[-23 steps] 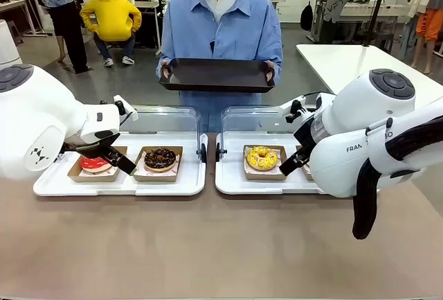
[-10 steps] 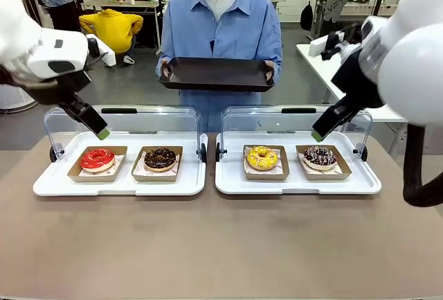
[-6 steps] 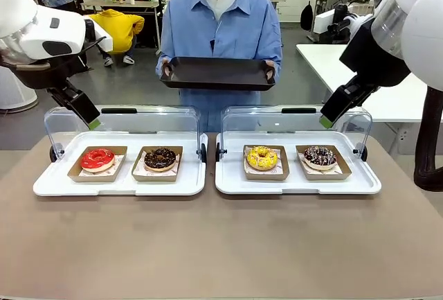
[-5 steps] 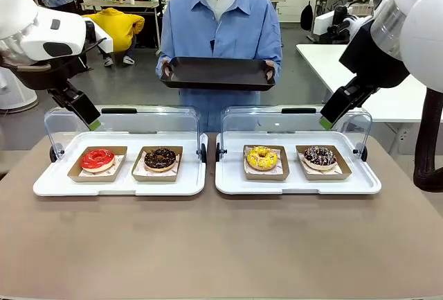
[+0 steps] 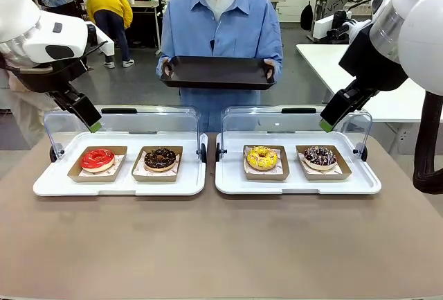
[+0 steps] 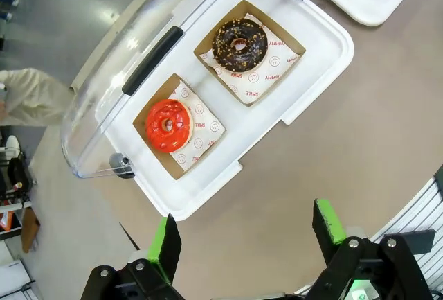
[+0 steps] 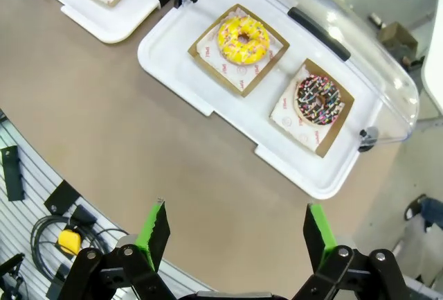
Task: Provide the desired donut to the person.
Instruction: Pick up and lift the Paper togo box containing the Donut pointed at by the person.
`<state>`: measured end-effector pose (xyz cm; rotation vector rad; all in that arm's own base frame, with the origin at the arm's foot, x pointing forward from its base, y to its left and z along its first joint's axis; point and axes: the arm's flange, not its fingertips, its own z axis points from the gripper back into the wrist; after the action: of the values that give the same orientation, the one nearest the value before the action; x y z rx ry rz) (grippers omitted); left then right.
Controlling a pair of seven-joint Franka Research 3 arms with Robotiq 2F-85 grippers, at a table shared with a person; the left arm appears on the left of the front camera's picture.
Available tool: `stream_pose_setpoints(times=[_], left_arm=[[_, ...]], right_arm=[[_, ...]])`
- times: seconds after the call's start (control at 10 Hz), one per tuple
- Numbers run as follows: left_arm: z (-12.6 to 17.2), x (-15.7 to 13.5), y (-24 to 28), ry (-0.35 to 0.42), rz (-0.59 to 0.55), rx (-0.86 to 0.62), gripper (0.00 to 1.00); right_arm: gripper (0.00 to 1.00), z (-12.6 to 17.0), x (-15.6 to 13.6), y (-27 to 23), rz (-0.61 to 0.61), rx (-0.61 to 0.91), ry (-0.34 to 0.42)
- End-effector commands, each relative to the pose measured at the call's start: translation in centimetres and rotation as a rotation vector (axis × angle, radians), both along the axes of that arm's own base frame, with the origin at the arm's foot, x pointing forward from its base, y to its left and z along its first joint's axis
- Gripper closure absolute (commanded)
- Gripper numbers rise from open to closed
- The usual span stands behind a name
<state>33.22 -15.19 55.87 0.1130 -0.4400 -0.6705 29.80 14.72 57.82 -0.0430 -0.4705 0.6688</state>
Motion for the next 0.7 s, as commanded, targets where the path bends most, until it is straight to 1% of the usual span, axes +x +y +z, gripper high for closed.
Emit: stream_pose_setpoints(times=[0.0, 0.1, 0.2, 0.3, 0.4, 0.5, 0.6], left_arm=[[0.5, 0.1, 1.3, 0.105, -0.122, -0.148, 0.0], [1.0, 0.2, 2.8, 0.189, -0.266, -0.269, 0.0], [1.6, 0.1, 4.3, 0.241, -0.422, -0.378, 0.0], [2.2, 0.4, 6.1, 0.243, -0.556, -0.448, 0.0], [2.4, 0.7, 7.7, 0.249, -0.677, -0.49, 0.0], [2.5, 0.9, 9.4, 0.224, -0.793, -0.557, 0.0], [2.7, 1.5, 11.4, 0.157, -0.909, -0.612, 0.0]], right_arm=[[0.0, -0.1, 0.5, -1.7, 0.066, 0.094, 0.076], [0.0, 0.1, 0.6, -3.9, 0.238, 0.161, 0.098], [0.0, 0.6, 0.8, -6.3, 0.334, 0.286, 0.101], [0.0, 0.8, 1.3, -9.3, 0.467, 0.399, 0.066], [0.0, 0.7, 1.8, -12.0, 0.577, 0.467, 0.013], [0.0, 0.4, 2.8, -14.7, 0.63, 0.547, -0.007], [0.0, 0.0, 3.9, -17.3, 0.648, 0.647, -0.022]])
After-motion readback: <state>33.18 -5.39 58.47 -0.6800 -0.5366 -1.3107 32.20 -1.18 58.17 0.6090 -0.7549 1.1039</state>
